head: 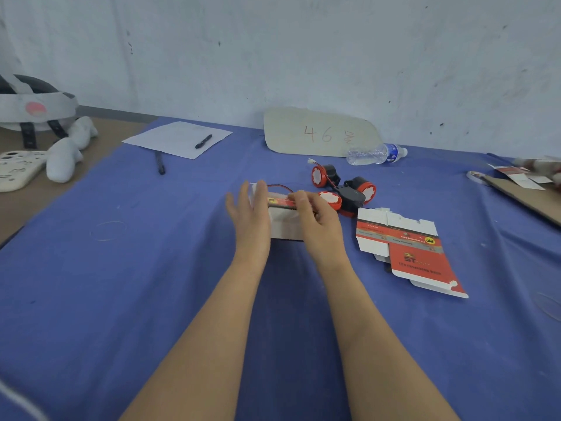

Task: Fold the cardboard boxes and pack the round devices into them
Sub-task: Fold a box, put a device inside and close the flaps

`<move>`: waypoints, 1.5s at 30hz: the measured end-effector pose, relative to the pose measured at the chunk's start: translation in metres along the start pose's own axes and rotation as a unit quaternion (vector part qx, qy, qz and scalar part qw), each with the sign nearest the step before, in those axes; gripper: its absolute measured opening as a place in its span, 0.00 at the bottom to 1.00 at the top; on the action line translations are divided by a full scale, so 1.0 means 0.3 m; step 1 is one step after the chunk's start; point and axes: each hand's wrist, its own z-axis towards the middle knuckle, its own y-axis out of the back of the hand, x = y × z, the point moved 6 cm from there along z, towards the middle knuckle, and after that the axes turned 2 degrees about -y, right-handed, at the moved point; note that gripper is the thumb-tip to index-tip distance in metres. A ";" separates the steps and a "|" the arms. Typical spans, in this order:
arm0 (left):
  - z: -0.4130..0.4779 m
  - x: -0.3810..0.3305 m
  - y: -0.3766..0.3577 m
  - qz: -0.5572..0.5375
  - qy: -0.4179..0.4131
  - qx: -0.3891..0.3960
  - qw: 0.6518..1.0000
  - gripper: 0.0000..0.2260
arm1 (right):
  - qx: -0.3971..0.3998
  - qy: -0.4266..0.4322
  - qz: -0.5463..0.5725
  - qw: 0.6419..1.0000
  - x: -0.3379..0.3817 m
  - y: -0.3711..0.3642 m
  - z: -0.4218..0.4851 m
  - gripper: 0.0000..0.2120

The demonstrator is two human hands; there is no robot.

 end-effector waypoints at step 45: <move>-0.009 0.037 -0.035 -0.158 0.043 0.074 0.984 0.18 | -0.055 -0.185 0.140 0.971 -0.096 0.026 0.010 0.22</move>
